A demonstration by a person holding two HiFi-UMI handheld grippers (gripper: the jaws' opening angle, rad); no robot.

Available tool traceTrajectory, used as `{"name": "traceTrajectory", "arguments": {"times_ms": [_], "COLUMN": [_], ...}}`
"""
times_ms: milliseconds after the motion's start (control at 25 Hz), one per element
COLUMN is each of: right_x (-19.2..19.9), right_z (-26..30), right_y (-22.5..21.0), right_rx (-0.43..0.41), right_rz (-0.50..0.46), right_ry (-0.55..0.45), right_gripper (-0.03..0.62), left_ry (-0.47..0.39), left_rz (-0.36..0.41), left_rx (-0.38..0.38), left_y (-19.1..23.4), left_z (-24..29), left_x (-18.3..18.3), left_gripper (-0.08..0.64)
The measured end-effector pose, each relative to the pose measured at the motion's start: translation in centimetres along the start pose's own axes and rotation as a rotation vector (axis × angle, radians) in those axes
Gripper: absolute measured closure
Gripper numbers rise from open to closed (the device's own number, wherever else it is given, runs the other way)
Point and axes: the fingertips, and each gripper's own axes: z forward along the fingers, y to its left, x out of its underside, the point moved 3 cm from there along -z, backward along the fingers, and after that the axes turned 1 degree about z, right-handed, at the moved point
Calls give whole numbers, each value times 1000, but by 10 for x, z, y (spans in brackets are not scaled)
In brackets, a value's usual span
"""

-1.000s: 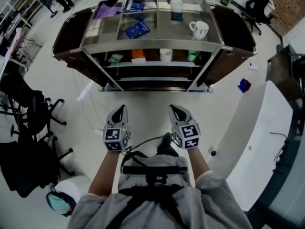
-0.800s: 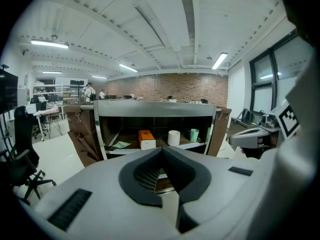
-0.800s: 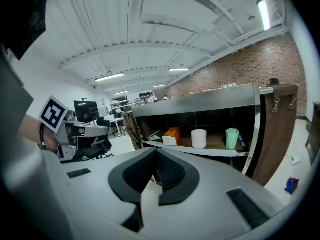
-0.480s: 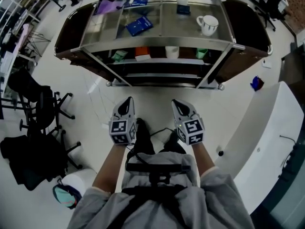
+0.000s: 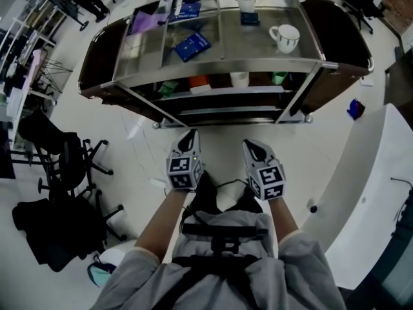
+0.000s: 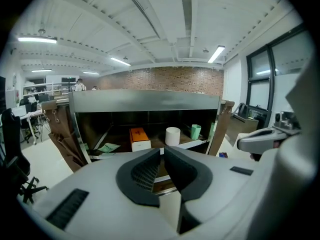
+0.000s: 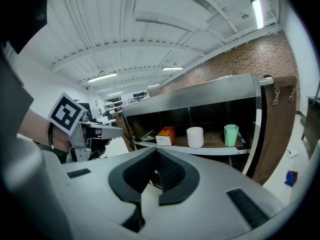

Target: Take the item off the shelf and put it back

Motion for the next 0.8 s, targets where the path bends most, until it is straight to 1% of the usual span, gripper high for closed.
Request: {"name": "traceTrajectory", "arguments": {"times_ms": [160,280,440,480,560,800], "right_x": [1,2,6,7,11,24], "right_z": [10,15,26,29,34,45], "right_y": [-7,-13,-24,-26,-29,-28], "right_rx": [-12,-3,3,1,-5,-23], "right_rz": [7,9,3,1,-3,-5], "right_ry": [12,28,35,34,35,56], "right_gripper": [583,583,583,583,583,583], "left_ry": [6,26,43,42,41,58], "left_rz": [-14,-42,-91,-100,-109,-126], "left_rx": [-1,-7,-16,-21,-22,-17], "left_y": [1,4,13,15,19,33], "left_z": [27,51,86,95,110,147], "left_x": [-3,1,4,3,4,5], "left_gripper": [431,344,273,242,189,91]}}
